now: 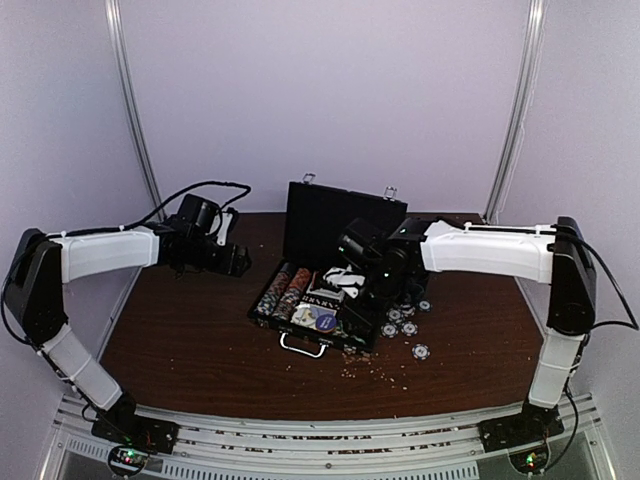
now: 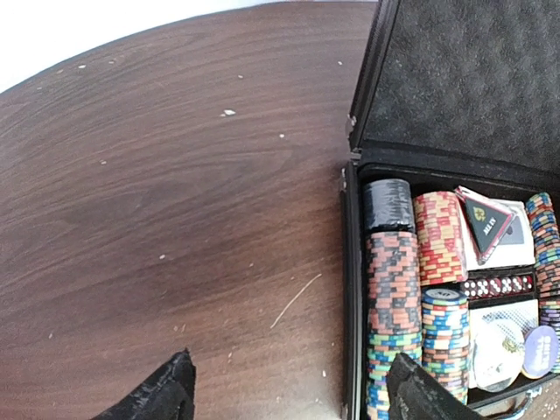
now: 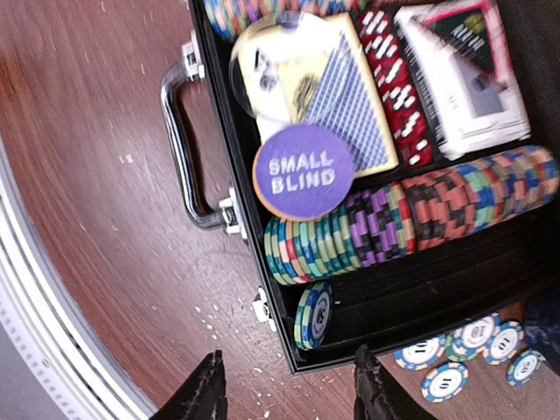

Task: Pack up texas hold em set
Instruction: Adjust the poker chips pile in the slot, then pick up the poker chip from the slot.

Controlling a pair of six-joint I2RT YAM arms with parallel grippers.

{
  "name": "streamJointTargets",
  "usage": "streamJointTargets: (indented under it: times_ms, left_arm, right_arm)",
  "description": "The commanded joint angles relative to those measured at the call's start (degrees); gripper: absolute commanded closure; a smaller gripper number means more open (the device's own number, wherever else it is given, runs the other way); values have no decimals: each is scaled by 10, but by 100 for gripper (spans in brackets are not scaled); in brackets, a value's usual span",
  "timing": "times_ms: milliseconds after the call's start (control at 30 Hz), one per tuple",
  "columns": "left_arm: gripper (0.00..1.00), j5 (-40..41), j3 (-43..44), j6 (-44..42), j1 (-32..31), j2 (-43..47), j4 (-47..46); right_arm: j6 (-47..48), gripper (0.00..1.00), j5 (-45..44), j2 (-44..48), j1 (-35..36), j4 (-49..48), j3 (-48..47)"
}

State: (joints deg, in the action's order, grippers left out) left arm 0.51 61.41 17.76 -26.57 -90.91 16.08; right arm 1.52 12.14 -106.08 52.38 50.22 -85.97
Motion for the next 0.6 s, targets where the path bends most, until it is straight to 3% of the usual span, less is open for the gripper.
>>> streamJointTargets:
  times_ms: [0,267,567]
  left_arm:
    - [23,29,-24,21,0,54,-17]
    - [20,58,-70,76,0,151,-9]
    - [19,54,-71,118,0,174,13]
  right_arm:
    - [-73,52,-29,85,-11,-45,43]
    - [-299,49,-179,214,-93,-168,240]
    - [-357,44,-253,100,-113,-129,188]
